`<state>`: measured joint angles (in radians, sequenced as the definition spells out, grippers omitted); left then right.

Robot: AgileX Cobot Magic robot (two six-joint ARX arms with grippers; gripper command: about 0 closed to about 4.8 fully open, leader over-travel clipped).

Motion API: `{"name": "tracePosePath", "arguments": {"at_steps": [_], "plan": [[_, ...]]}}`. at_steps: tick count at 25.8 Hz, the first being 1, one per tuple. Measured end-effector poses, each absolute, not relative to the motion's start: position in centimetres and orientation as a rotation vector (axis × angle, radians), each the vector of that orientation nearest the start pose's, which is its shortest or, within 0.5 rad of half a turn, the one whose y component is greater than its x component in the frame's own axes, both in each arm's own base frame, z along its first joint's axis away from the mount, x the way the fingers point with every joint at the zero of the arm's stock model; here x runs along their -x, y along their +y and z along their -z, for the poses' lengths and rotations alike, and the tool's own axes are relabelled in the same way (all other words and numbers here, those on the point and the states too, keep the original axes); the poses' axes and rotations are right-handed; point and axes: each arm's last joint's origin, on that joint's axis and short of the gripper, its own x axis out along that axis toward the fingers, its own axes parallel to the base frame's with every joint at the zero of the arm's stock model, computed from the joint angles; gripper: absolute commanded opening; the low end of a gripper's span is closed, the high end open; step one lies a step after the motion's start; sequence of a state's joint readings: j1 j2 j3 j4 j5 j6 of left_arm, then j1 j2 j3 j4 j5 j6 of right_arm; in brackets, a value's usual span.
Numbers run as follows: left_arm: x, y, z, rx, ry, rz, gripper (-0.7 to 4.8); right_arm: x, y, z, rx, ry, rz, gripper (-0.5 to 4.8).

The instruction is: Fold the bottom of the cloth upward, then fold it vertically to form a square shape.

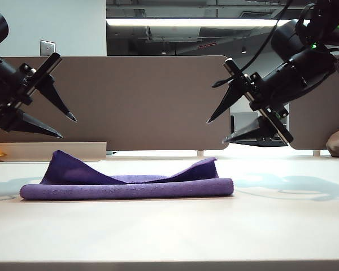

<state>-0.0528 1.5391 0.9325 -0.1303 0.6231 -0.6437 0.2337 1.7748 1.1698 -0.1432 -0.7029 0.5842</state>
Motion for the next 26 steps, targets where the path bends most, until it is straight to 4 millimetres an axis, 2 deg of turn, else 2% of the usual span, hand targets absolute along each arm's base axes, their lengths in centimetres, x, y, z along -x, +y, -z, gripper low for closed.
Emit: {"name": "tracePosePath", "arguments": {"at_steps": [3,11,19,23,26], "plan": [[-31.4,-3.3,-21.5,0.778,0.904,0.380,1.83,-35.9,9.9,-21.0,-0.728,1.048,-0.649,2.68],[-31.0,-3.3,-21.2,0.761,0.948,0.380,1.83,-34.9,10.2,-20.2,-0.691,1.162,-0.634,2.76],[-30.7,-3.3,-20.9,0.757,0.986,0.410,1.83,-34.5,11.8,-19.9,-0.663,1.183,-0.670,2.76],[-30.5,-3.3,-20.8,0.757,1.013,0.406,1.83,-34.8,12.5,-18.2,-0.660,1.225,-0.666,2.76],[-30.4,-3.3,-20.7,0.752,1.021,0.408,1.83,-34.9,12.6,-17.8,-0.663,1.234,-0.663,2.75]]}}
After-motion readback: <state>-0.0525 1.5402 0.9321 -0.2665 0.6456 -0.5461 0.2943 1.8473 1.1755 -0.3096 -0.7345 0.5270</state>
